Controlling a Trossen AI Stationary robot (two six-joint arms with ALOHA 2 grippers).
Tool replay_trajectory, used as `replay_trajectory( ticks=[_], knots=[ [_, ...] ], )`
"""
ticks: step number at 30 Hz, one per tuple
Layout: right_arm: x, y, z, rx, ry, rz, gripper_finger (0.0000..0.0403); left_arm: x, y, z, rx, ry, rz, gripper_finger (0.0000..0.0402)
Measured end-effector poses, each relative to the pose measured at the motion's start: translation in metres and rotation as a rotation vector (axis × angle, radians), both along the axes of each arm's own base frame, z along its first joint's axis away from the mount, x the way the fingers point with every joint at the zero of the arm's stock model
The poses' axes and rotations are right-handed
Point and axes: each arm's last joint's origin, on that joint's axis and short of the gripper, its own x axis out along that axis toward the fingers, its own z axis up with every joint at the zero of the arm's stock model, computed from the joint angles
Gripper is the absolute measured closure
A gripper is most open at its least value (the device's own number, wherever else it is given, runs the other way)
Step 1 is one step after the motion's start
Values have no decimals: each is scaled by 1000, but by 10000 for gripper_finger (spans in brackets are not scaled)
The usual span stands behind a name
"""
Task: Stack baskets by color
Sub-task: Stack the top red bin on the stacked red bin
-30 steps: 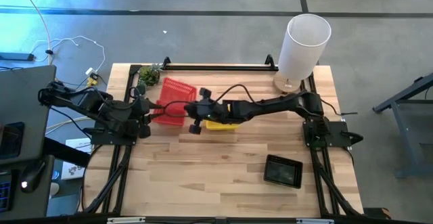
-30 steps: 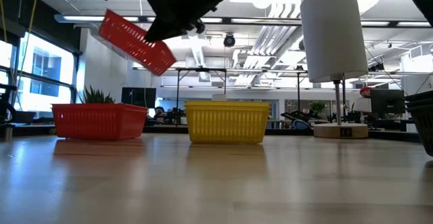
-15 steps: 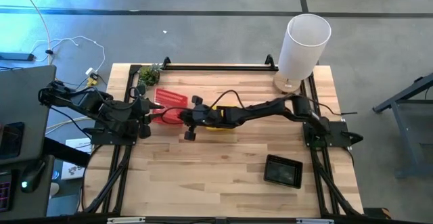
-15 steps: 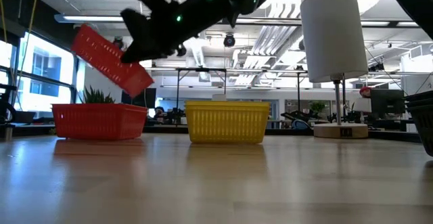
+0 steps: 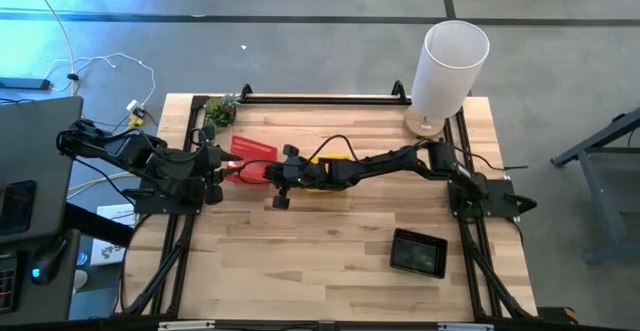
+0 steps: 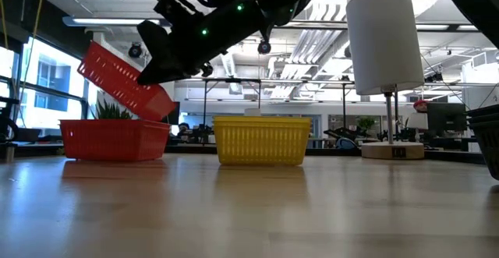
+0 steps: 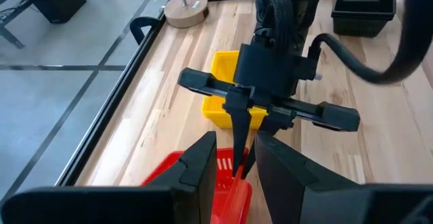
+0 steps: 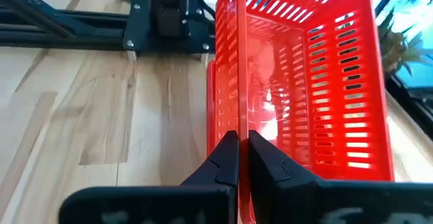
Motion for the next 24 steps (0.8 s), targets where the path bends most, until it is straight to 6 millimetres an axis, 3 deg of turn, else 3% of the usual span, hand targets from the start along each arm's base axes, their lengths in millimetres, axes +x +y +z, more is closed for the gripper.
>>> replay_trajectory(
  ticks=[13,24],
  knots=[
    [0,0,-1,-10,10,-9,403,0,0,0,-1,0,1,312],
    [-6,-2,-10,-25,118,-46,403,0,0,0,-11,-2,-1,312]
  ],
)
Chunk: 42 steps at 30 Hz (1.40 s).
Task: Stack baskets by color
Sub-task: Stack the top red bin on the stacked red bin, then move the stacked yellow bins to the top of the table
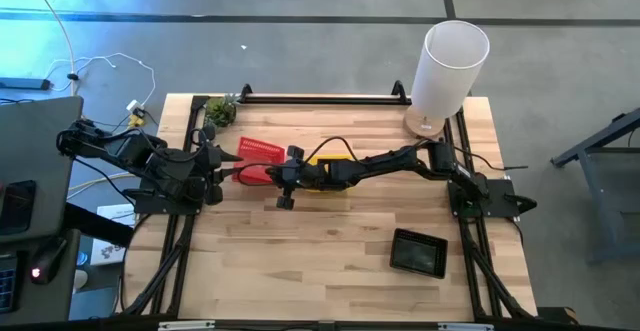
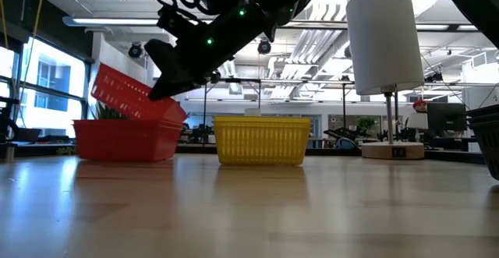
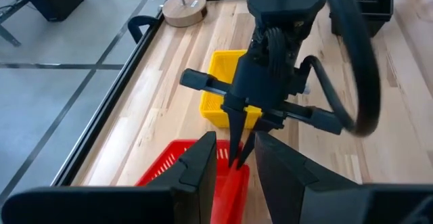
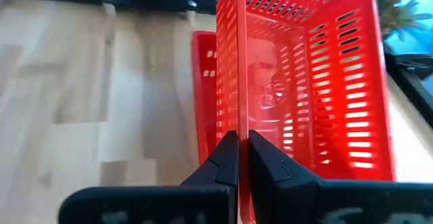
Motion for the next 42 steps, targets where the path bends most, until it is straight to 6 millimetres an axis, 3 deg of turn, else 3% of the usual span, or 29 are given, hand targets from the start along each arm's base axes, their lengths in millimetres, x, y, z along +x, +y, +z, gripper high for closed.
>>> replay_trajectory(
  ticks=[6,15,32,42],
  knots=[
    [-2,-1,1,-51,75,-3,403,-1,0,-1,2,11,0,312],
    [-1,-2,24,-122,192,29,403,-1,0,-1,4,15,0,312],
    [-4,-4,15,-119,231,61,402,-1,0,-1,-5,12,4,312],
    [-4,-5,15,-126,229,56,325,-1,0,-1,-8,10,7,312]
  ],
)
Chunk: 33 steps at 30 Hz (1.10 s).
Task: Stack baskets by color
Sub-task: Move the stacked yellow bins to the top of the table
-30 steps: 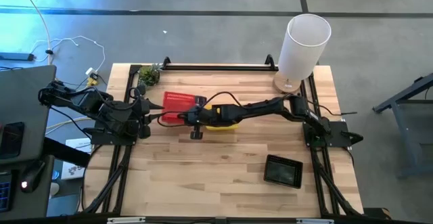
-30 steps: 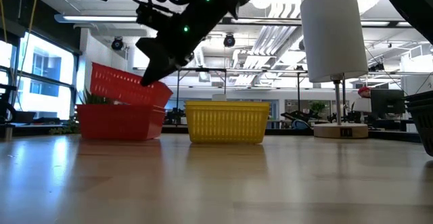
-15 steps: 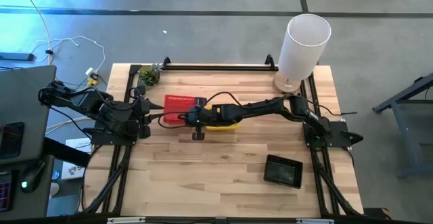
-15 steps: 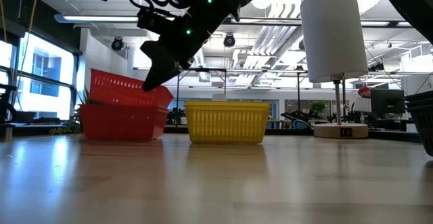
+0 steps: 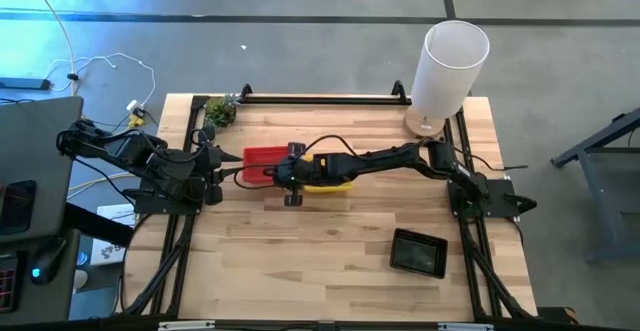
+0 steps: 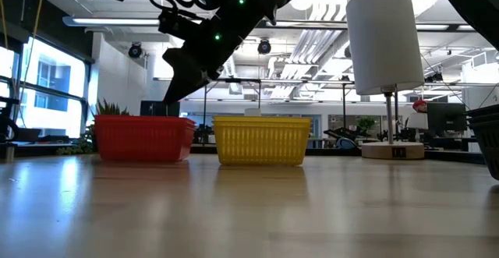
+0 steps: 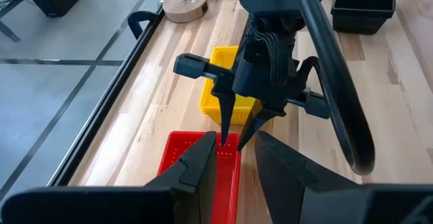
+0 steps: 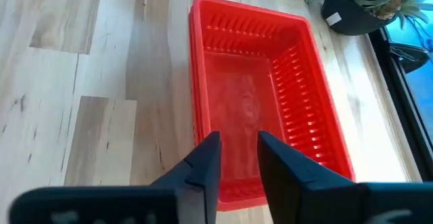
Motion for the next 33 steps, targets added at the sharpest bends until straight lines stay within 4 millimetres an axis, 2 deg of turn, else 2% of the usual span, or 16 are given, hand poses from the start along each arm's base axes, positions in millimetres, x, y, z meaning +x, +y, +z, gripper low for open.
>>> replay_trajectory(
  ticks=[6,10,19,24,27,33],
  knots=[
    [-1,-1,1,-40,-1,-41,305,0,0,0,1,5,0,312],
    [-2,5,11,-69,24,-56,304,-3,1,-3,-9,38,12,312],
    [-12,23,27,-55,161,-87,304,-7,1,-8,-50,88,29,312],
    [-23,32,38,-154,265,-127,304,-5,-1,-10,-108,105,-19,312],
    [-28,34,44,-155,303,-146,304,-2,-2,-12,-122,120,-24,312],
    [-43,40,46,-131,444,-151,304,5,-4,-34,-122,206,-1,312]
  ],
)
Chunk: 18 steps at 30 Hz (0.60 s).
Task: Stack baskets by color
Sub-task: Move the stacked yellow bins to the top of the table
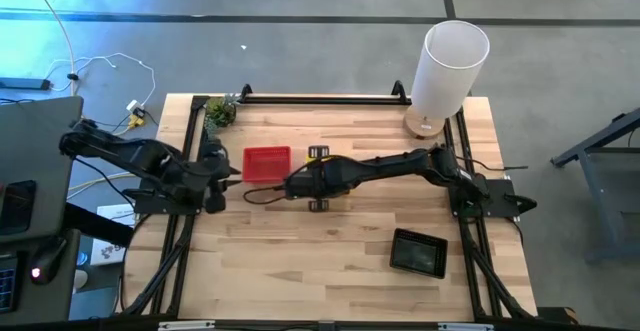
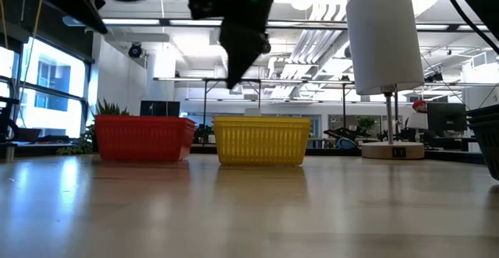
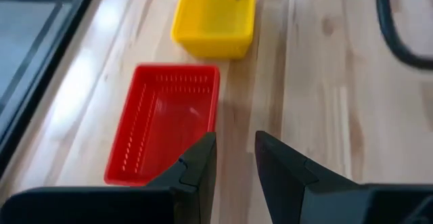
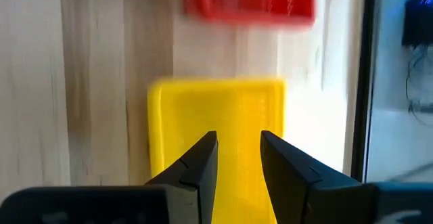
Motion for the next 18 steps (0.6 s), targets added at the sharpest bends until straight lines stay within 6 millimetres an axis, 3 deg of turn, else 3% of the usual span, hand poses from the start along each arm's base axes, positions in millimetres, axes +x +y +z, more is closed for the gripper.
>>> replay_trajectory(
  ticks=[6,18],
  knots=[
    [-17,2,-3,-1,138,-65,304,0,0,-18,-7,50,25,312],
    [-42,3,-2,-91,301,-212,304,0,0,-18,-41,41,45,312]
  ],
)
